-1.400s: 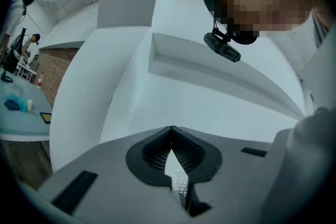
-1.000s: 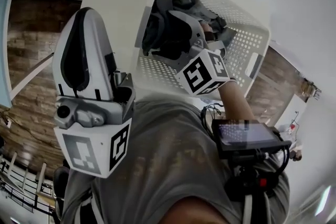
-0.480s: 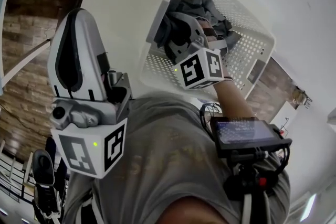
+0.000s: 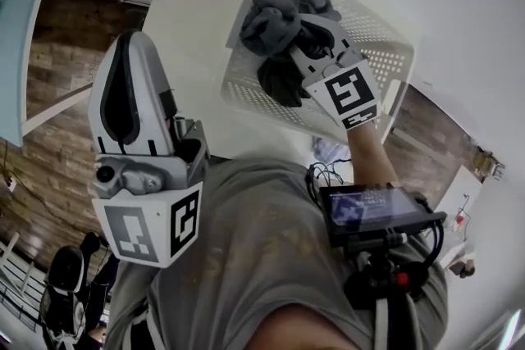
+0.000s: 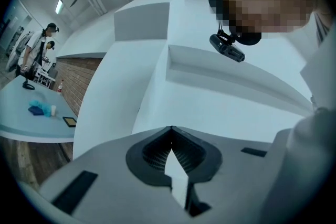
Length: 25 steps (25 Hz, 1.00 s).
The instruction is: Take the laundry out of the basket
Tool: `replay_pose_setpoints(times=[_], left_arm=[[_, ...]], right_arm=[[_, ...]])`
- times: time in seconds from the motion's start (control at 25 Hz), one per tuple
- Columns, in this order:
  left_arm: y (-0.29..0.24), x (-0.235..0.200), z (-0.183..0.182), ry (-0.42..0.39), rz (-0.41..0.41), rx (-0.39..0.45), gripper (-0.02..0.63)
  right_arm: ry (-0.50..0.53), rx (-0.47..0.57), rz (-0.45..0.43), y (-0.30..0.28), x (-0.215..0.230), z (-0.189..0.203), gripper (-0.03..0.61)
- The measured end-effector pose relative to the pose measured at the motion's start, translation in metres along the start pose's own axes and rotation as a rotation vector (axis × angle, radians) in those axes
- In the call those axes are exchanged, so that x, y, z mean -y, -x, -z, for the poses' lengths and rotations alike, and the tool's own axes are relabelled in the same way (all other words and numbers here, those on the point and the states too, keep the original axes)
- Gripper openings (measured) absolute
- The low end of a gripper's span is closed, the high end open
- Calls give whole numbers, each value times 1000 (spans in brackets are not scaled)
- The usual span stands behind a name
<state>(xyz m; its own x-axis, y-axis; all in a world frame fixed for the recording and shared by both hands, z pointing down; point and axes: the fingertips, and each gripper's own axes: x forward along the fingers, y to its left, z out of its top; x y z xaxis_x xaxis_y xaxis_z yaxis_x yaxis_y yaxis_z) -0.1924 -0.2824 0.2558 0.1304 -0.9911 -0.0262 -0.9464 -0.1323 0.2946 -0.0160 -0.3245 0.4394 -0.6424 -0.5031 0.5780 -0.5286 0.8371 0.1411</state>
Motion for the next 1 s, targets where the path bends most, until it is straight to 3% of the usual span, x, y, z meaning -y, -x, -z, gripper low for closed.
replay_pose_setpoints(times=[0.12,0.4,0.76,1.0], left_arm=[[-5,20,-1,-18,32,-10,8],[38,73,-36,-85,141,53,8],[74,91,-40,-79,271,45,8],[98,86,-37,-67,300,49,8]], right_arm=[[-91,69,55,20,20,-5,84],[-216,265,219,87,28,-31,84],[-198,363,400,135,37,-71,81],[-164,454,502,187,40,-117,81]])
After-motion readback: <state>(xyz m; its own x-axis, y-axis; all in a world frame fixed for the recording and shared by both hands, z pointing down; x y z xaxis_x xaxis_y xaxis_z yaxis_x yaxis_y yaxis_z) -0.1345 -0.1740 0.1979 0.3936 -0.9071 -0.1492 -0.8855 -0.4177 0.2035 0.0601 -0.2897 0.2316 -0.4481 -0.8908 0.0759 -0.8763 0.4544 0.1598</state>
